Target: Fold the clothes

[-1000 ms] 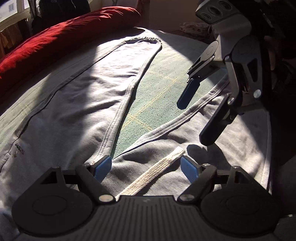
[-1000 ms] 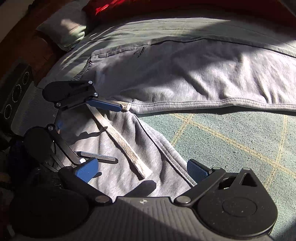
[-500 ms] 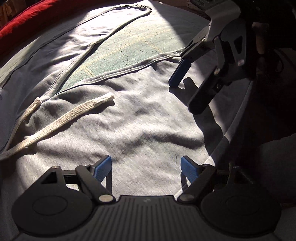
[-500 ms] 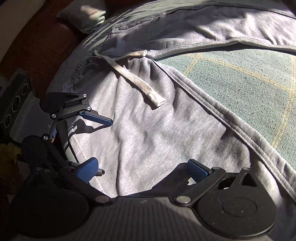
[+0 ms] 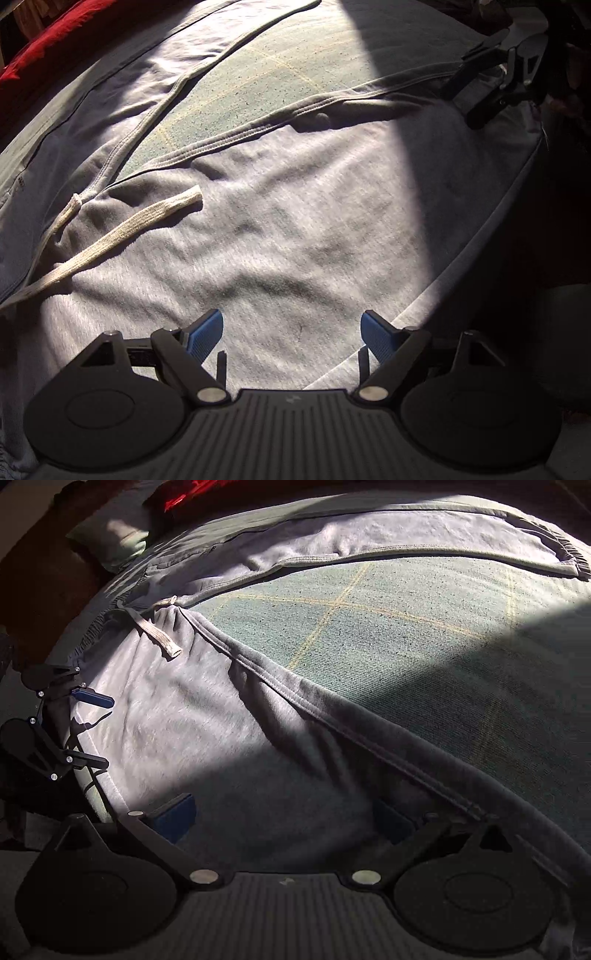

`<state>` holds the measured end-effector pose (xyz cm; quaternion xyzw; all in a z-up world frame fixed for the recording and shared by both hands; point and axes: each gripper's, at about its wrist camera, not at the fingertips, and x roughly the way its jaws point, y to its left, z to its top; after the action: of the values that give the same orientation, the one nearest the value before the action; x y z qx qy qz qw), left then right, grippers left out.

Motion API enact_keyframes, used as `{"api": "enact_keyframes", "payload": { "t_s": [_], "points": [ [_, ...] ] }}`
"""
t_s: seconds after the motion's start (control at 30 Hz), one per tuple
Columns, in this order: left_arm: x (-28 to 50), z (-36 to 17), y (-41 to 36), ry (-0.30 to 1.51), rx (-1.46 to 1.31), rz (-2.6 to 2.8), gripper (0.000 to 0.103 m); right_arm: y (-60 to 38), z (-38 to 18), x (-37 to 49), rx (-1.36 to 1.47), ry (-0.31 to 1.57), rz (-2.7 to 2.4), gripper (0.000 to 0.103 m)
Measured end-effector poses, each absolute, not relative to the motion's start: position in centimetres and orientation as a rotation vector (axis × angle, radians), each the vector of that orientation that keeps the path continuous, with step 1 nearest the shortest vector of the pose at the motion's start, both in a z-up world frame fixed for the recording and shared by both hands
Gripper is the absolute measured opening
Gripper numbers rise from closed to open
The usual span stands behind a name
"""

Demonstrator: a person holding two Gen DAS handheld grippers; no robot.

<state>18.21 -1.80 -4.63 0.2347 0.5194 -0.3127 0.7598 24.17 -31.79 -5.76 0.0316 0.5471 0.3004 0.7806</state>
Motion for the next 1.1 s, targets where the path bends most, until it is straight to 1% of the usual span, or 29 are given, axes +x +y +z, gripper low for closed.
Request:
{"api": "enact_keyframes", "payload": {
  "t_s": [0.23, 0.33, 0.43, 0.5, 0.6, 0.7, 0.97, 1.1],
  "points": [
    [19.9, -3.6, -10.0, 0.985, 0.567, -0.885, 0.081, -37.2, -6.8, 20.7, 0.014, 1.189, 0.453, 0.103],
    [20.3, -3.9, -12.8, 0.98, 0.569, -0.935, 0.081, -39.8, -6.8, 19.5, -0.016, 1.187, 0.318, 0.103],
    [20.4, -4.0, -14.9, 0.973, 0.564, -0.969, 0.081, -41.3, -6.1, 18.2, -0.002, 1.136, 0.276, 0.103],
    [20.5, -4.1, -16.3, 0.972, 0.571, -0.986, 0.081, -41.4, -6.2, 17.8, 0.01, 1.125, 0.282, 0.103],
    [20.8, -4.1, -18.0, 0.973, 0.575, -0.999, 0.081, -40.7, -7.7, 17.7, -0.038, 1.173, 0.254, 0.103],
    [20.9, -3.9, -19.4, 0.953, 0.594, -1.019, 0.081, -40.1, -8.6, 17.6, -0.08, 1.184, 0.241, 0.103],
    [20.7, -4.5, -23.4, 0.914, 0.641, -1.151, 0.081, -40.1, -8.9, 18.2, -0.074, 1.217, 0.231, 0.103],
    [20.6, -5.1, -24.6, 0.931, 0.644, -1.207, 0.081, -40.1, -9.0, 18.4, -0.075, 1.226, 0.229, 0.103]
  ]
}}
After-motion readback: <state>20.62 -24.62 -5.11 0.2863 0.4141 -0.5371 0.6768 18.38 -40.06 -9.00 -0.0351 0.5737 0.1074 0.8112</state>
